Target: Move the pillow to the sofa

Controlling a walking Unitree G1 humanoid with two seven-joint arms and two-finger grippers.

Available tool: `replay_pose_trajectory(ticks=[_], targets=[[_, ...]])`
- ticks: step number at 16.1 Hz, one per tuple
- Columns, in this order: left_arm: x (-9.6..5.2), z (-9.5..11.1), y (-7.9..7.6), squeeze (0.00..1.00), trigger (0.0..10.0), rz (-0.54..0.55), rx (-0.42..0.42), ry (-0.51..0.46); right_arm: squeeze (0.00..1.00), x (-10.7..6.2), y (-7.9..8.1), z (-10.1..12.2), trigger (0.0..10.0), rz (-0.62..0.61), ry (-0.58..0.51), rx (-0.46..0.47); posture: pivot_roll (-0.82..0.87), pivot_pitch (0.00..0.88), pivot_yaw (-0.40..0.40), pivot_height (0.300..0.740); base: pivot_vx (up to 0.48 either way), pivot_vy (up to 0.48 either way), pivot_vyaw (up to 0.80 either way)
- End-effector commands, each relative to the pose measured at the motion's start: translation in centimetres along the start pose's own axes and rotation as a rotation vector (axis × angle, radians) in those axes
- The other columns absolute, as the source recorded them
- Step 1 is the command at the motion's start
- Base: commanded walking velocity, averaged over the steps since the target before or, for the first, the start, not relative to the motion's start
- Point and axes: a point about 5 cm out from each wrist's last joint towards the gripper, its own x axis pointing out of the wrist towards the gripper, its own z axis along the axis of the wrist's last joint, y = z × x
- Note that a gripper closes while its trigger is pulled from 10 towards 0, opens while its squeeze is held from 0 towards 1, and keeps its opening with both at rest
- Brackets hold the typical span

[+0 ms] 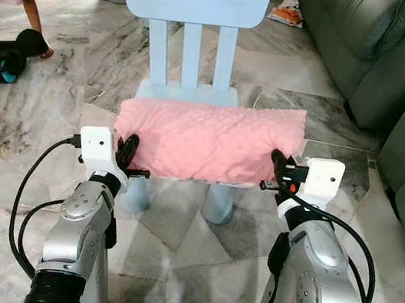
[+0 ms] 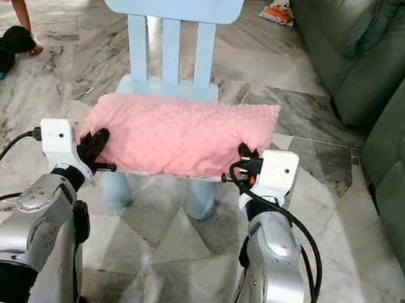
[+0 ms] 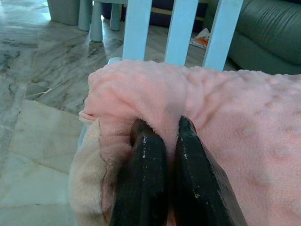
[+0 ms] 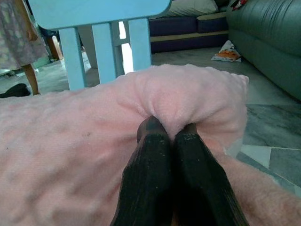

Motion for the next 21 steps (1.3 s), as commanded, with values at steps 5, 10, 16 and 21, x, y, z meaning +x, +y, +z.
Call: replay_pose_trajectory(ticks=[5,10,16,21], targets=[[0.01,0.12,-0.23,0.00,10.0,-0.011,0.002,0.006,0.00,-0.16,0.05,0.82,10.0,0.008,-0.026,-0.001,-0.19,0.000,0.060,0.412,0.000,0.000,0.00],[0.06,0.00,-0.41,0.00,10.0,-0.015,0.000,0.013,0.00,-0.21,-0.17,0.92,10.0,0.009,-0.023,-0.005,-0.19,0.000,0.054,0.472,0.000,0.000,0.00],[0.17,-0.31,-0.62,0.00,10.0,-0.021,-0.008,0.034,0.00,-0.25,-0.09,0.99,10.0,0.012,-0.024,-0.003,-0.20,0.000,0.056,0.537,0.000,0.000,0.00],[0.27,-0.41,-0.46,0.00,10.0,-0.014,-0.001,0.046,0.00,-0.25,-0.07,1.12,10.0,0.007,-0.027,-0.004,-0.20,0.000,0.061,0.602,0.000,0.000,0.00]])
